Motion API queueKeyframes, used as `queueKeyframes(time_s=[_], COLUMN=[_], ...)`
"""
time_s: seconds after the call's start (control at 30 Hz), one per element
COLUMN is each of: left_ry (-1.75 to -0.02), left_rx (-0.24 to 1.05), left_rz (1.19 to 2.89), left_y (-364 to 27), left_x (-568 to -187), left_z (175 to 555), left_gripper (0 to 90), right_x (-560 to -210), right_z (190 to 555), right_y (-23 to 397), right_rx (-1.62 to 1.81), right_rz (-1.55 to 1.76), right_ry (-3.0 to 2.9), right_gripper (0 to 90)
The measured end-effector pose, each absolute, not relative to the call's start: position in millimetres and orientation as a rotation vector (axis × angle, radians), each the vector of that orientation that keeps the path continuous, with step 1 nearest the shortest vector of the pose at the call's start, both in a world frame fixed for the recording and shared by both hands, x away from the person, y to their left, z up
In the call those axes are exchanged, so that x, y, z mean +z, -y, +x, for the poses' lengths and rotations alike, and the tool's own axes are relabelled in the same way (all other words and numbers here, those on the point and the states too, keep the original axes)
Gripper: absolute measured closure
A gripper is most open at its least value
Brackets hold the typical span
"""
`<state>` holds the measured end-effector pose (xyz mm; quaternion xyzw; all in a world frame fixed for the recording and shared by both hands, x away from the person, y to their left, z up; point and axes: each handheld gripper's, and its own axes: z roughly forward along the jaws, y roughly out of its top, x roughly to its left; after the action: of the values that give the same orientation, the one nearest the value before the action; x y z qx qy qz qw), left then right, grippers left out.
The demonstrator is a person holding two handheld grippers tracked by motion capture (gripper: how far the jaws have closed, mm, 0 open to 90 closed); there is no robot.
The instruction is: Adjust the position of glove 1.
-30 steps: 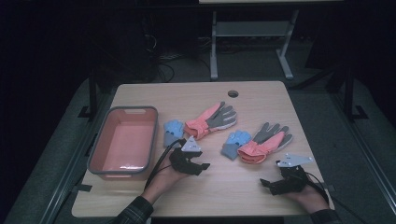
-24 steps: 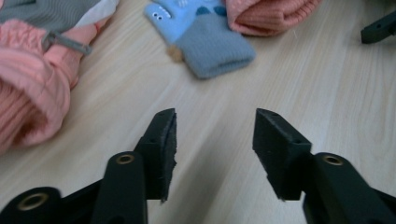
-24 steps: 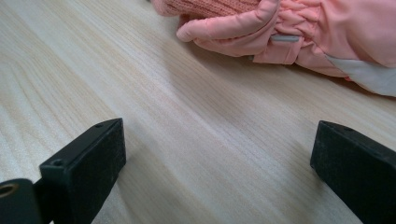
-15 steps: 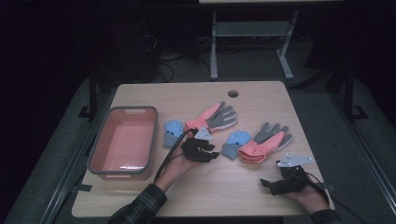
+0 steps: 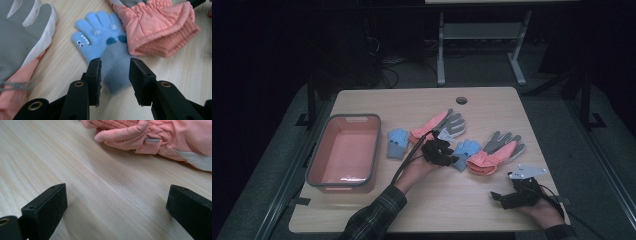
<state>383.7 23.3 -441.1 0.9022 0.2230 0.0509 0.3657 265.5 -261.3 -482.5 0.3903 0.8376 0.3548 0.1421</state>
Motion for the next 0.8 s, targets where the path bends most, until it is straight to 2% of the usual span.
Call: queueKeyframes(time_s=[0.47,0.63,0.8], left_ry=[-0.573,-0.552,-0.523], left_rx=[0.111,0.089,0.103], left_rz=[2.360,2.375,2.395], left_y=[-4.6,-3.6,-1.2], left_x=[-457.2,-459.9,-458.6], left_z=[390.8,392.4,391.3], left_gripper=[63.2,79.6,85.9], right_x=[-482.5,-482.5,-482.5], right_z=[265.5,265.5,265.5], right_y=[261.3,261.3,261.3], right_rx=[1.024,1.024,1.024], right_rz=[1.126,1.126,1.126], right_ry=[-2.417,-2.417,-2.417], right_gripper=[3.0,3.0,3.0])
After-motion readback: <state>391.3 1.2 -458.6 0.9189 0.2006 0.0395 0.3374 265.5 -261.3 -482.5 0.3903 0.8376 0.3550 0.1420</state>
